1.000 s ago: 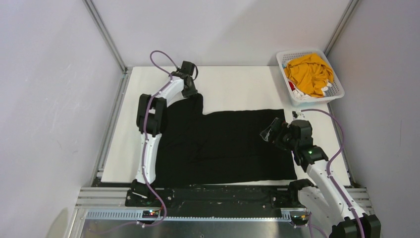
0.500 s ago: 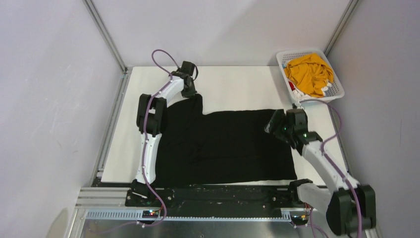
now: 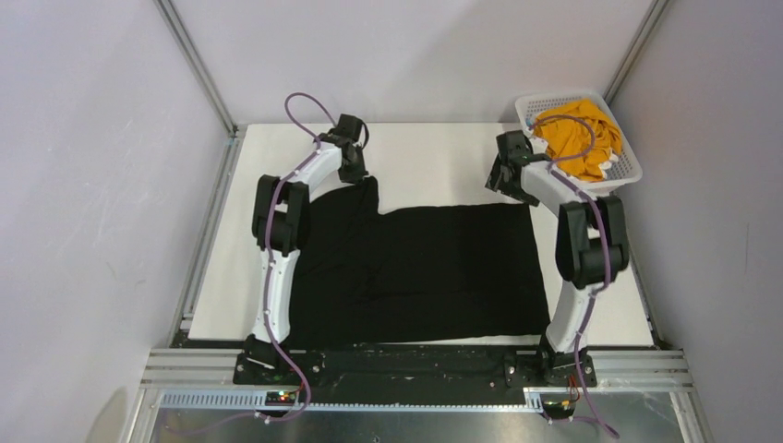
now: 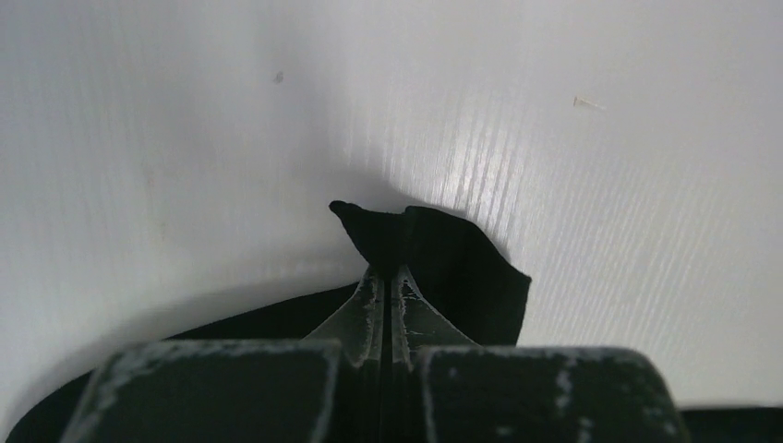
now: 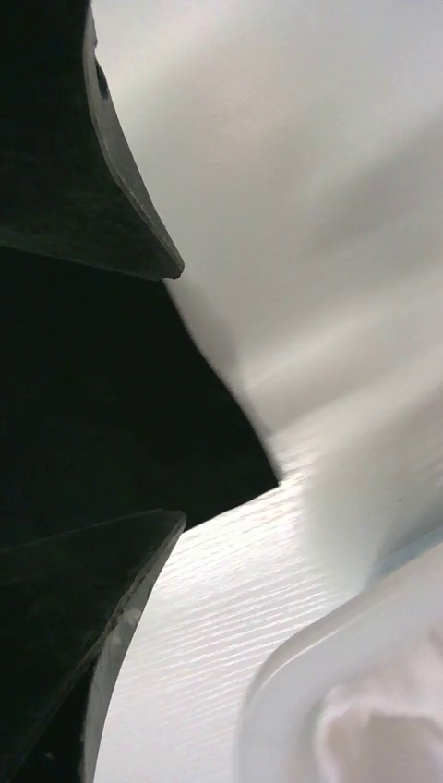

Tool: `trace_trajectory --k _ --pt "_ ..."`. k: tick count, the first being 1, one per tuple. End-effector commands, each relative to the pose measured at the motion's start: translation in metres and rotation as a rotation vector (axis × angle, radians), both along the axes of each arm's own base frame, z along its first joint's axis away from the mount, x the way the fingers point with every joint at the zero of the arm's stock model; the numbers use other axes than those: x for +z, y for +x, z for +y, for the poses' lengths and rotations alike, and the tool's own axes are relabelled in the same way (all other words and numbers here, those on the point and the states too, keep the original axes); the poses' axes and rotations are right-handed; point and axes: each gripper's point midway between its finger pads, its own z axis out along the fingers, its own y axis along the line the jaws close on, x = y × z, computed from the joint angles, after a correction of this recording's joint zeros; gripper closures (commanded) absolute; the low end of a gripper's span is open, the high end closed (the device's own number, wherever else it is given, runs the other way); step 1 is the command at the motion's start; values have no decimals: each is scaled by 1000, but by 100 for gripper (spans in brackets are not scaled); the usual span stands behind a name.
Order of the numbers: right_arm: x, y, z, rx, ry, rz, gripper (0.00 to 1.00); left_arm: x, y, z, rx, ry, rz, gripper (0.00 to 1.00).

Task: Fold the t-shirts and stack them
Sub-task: Grab the side of the flattened tshirt furthest away from the robot with both arms

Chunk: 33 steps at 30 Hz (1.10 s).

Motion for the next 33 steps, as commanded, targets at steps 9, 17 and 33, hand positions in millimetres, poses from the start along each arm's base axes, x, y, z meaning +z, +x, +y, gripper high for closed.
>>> trace_trajectory --k 9,17,33 --pt "-42 3 -22 -102 -182 260 6 56 0 -7 -20 -39 -112 100" --pt "-48 -19 -29 -125 -179 302 23 62 -3 -7 -17 -51 -124 100" --pt "-41 8 -24 -135 -145 236 99 81 -12 -6 -25 -30 -174 100"
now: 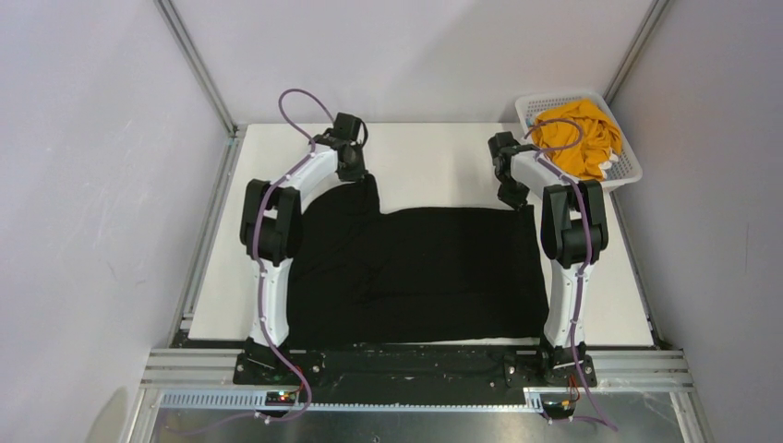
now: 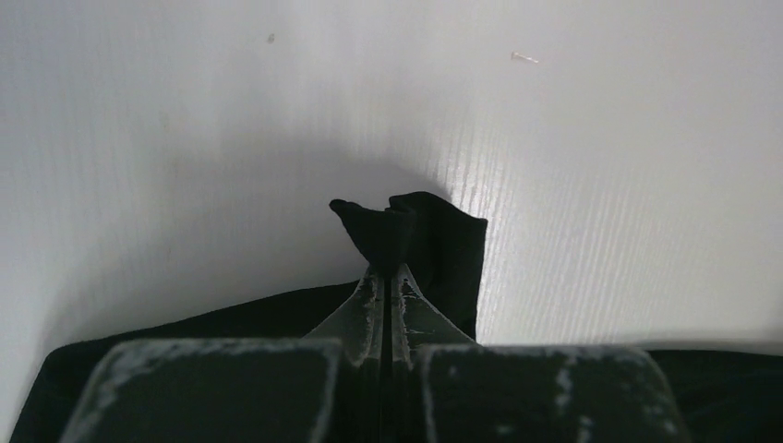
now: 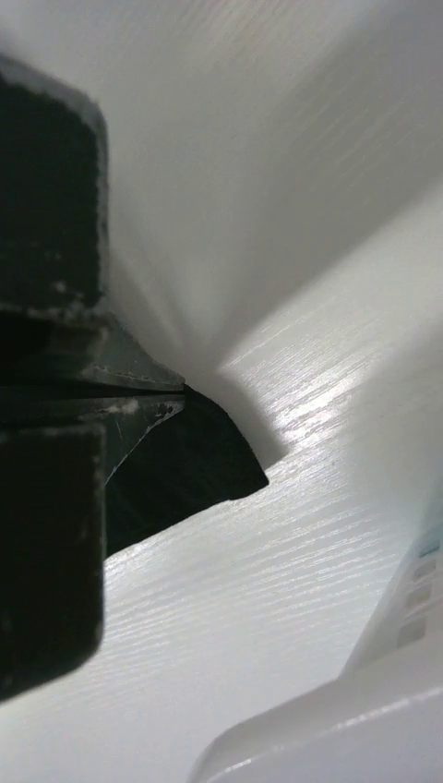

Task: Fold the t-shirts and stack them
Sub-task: Grab the side of the flattened tshirt furthest away from the robot with both arms, then fold the other side of the tshirt into a rectangle

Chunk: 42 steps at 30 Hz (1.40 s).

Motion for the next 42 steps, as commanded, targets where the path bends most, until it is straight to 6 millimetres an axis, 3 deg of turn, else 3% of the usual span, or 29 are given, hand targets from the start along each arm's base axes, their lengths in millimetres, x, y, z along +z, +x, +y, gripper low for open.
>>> trace_trajectory --k 1,9,13,15,17,18,19,20,21,22,23,24,25,26,27,28,29,30,36,42 --pt "11 10 -3 -29 -10 -49 100 50 9 -1 -1 -10 -123 100" --pt "44 11 14 30 41 -173 100 66 -8 -1 -6 -27 -147 100" --pt "54 -3 23 60 56 -196 100 62 -33 -3 -16 -25 -136 100" --pt "56 -12 26 72 52 -195 100 73 -41 -5 -19 -31 -163 100" --pt "60 -21 29 82 50 -192 100 65 -61 0 -8 -7 -151 100" --pt "62 -28 31 88 45 -189 100 76 -65 1 -5 -11 -178 100" --pt "68 -31 32 91 45 -202 100 67 -77 3 3 11 -162 100" --pt "65 -38 33 98 37 -188 100 76 -84 1 0 8 -188 100" --pt "67 -46 35 105 32 -189 100 67 -94 7 11 28 -172 100" --pt "68 -50 35 107 30 -188 100 78 -102 4 6 22 -198 100" --pt "70 -57 37 113 26 -192 100 68 -113 10 16 47 -181 100" --pt "71 -62 37 116 23 -191 100 78 -121 8 13 42 -209 100" --pt "75 -68 37 120 19 -199 100 69 -131 15 28 69 -195 100" --pt "76 -73 37 122 16 -196 100 80 -139 14 26 59 -224 100" --pt "80 -78 37 123 14 -205 100 73 -148 18 35 71 -214 100" --pt "81 -83 36 124 11 -200 100 84 -155 17 30 56 -245 100" --pt "83 -89 34 123 9 -208 100 79 -164 21 36 67 -241 100" --pt "84 -92 34 124 8 -207 100 89 -170 21 37 66 -274 100" --pt "91 -108 34 145 20 -223 100 99 -214 21 6 39 -331 100" --pt "97 -117 31 161 18 -225 100 104 -252 42 35 8 -359 100"
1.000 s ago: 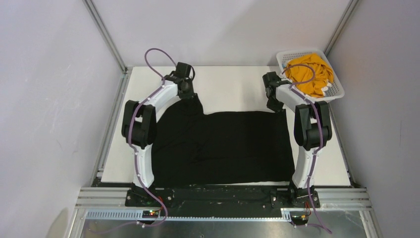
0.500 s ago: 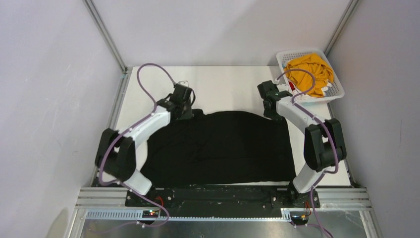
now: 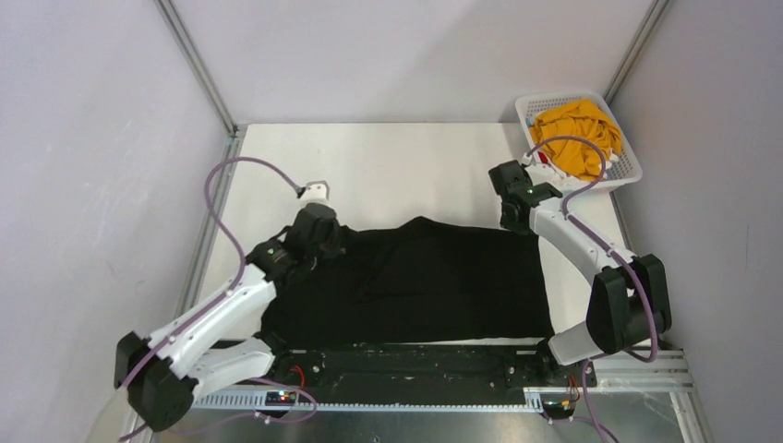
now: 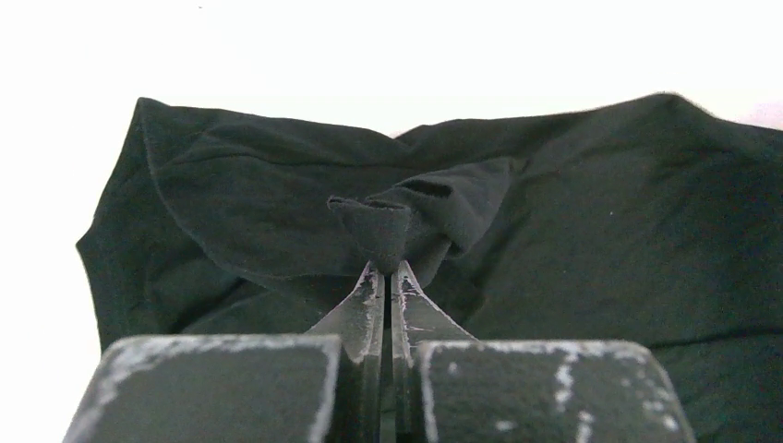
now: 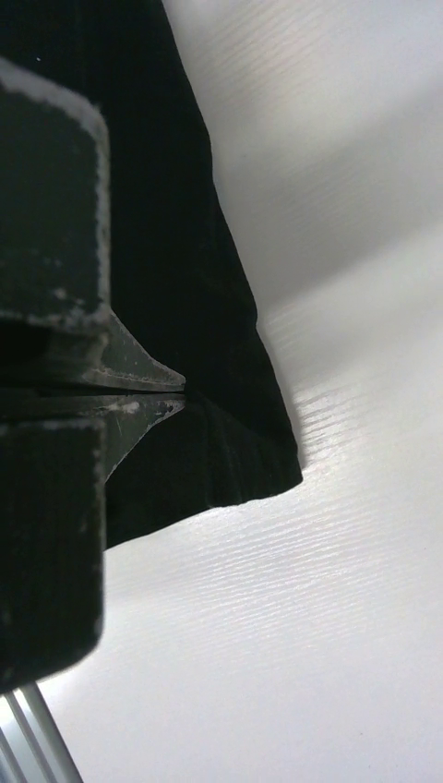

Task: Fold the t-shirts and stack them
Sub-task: Fold the other side of the tshirt into a rectangle

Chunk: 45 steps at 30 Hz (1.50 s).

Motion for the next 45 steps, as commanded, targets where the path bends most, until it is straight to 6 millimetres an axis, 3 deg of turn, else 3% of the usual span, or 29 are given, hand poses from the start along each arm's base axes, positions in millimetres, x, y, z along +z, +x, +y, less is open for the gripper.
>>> trace_trajectory --k 1,4,12,16,28,37,39,41,45 --pt "15 -6 -1 2 -3 -40 100 14 -19 18 59 -35 -55 100" --pt "16 -12 3 36 12 -41 100 13 -35 27 57 -34 -45 100" --pt "18 -33 -8 44 10 -44 100 10 -70 35 80 -115 -28 100" --pt "17 -33 -4 73 35 -46 100 2 -81 35 82 -144 1 100" --pt "16 -46 -9 85 48 -35 100 16 -103 31 12 -141 50 100" --pt "-7 -65 -11 52 74 14 100 -23 -130 33 0 -138 191 100" --pt "-15 -73 -14 4 81 29 95 -36 -139 29 1 -155 232 99" --pt "-21 -83 -20 -55 77 34 82 -51 -149 26 14 -178 275 91" --pt "-25 -104 -32 -133 63 36 43 -68 -170 15 8 -264 347 66"
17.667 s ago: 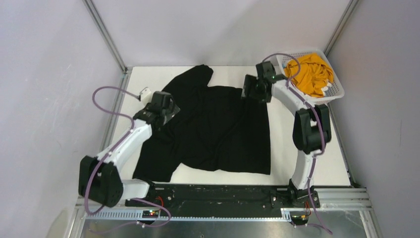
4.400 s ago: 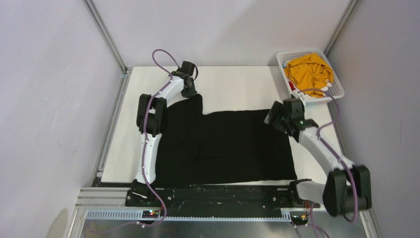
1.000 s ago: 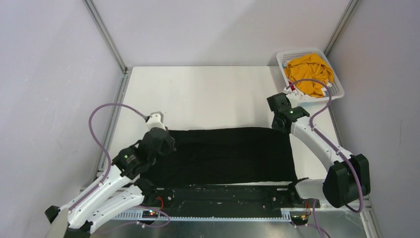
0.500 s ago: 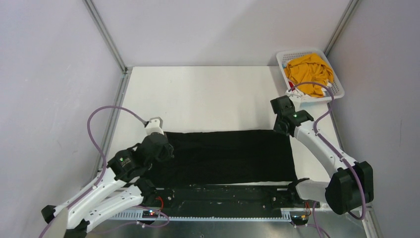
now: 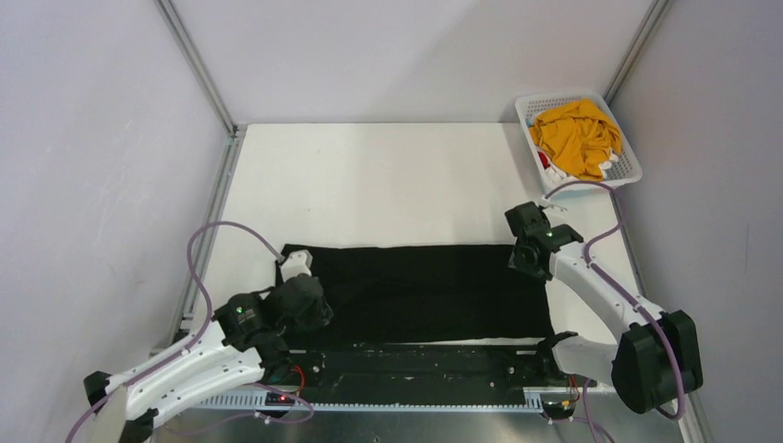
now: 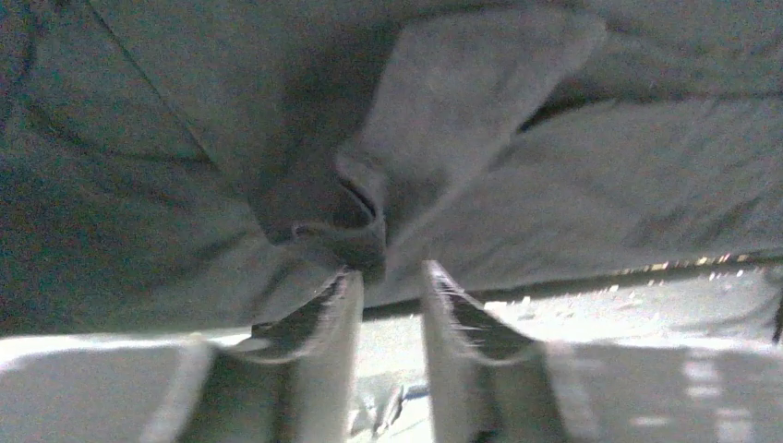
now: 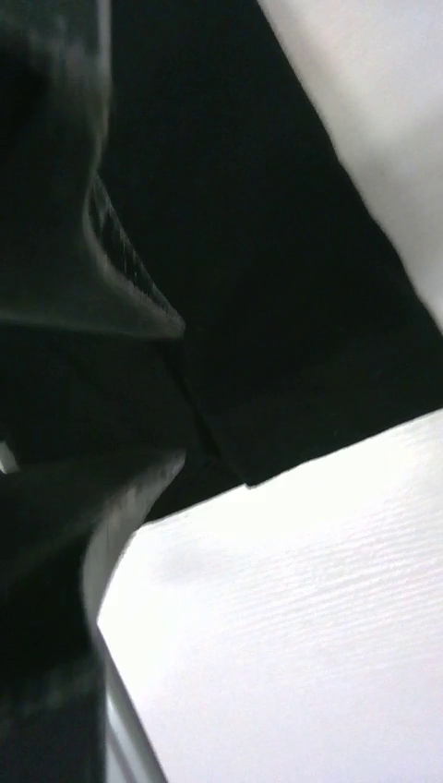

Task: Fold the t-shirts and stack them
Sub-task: Fold the other side of the tshirt into a rectangle

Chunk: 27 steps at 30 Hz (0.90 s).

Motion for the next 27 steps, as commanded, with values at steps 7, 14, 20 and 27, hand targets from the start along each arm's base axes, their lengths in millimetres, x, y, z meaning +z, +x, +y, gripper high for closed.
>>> trace_trajectory --k 7,14,20,27 --pt "37 -29 -31 -178 -7 -160 3 31 -21 -30 -67 -193 -5 2" --pt "59 -7 29 130 258 -294 1 60 33 -27 49 5 -190 0" --pt "51 -4 52 225 321 -291 1 13 68 -31 120 91 -90 0" --pt "27 0 70 274 337 -217 1 -19 83 -74 16 -59 -41 0"
